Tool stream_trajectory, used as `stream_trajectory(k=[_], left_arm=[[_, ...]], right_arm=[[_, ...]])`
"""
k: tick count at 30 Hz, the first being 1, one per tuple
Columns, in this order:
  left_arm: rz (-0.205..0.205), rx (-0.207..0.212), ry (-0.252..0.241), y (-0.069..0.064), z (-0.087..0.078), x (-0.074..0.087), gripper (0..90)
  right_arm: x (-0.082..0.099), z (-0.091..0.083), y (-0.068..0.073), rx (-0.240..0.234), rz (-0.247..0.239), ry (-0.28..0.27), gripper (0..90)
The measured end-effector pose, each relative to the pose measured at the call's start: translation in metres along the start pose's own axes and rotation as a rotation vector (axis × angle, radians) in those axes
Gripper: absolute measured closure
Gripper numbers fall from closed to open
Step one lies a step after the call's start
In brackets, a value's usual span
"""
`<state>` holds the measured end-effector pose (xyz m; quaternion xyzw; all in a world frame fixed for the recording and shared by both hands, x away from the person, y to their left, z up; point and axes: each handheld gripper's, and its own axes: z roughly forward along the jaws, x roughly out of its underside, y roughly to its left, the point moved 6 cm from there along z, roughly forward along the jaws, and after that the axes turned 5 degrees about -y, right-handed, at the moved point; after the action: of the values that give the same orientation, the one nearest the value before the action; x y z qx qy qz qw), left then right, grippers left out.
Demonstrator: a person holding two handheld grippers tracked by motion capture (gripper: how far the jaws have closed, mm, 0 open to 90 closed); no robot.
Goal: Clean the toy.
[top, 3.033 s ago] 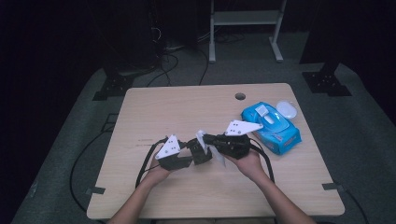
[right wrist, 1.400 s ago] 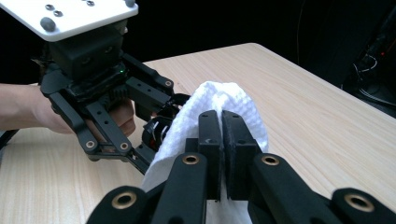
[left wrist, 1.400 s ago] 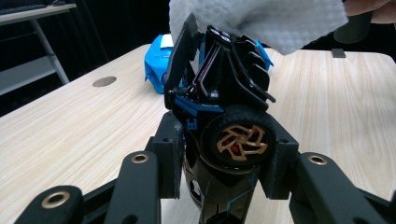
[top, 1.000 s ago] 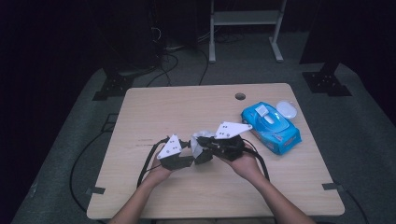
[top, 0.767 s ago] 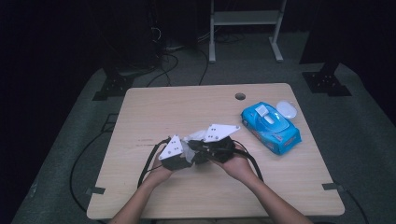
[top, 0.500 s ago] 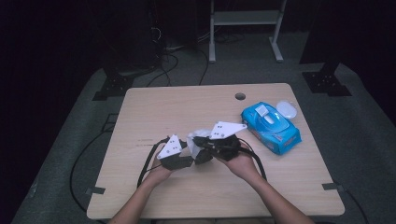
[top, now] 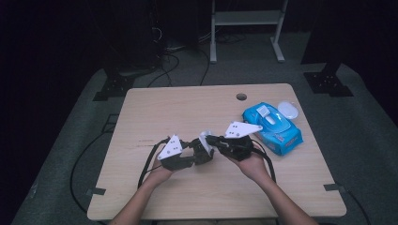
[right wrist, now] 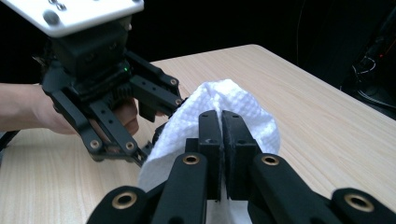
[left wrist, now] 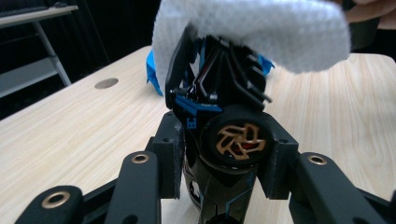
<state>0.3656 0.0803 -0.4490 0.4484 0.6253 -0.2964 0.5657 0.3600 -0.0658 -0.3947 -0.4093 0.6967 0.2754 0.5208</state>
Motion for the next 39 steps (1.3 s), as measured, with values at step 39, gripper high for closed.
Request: stream_trajectory(k=[39], left_arm=[[0.022,0.011,0.195,0.001,0.016,0.037,57.8]], right_arm=[[0.002,-0.002,0.001,-0.004,0.001,0.002,86.5]])
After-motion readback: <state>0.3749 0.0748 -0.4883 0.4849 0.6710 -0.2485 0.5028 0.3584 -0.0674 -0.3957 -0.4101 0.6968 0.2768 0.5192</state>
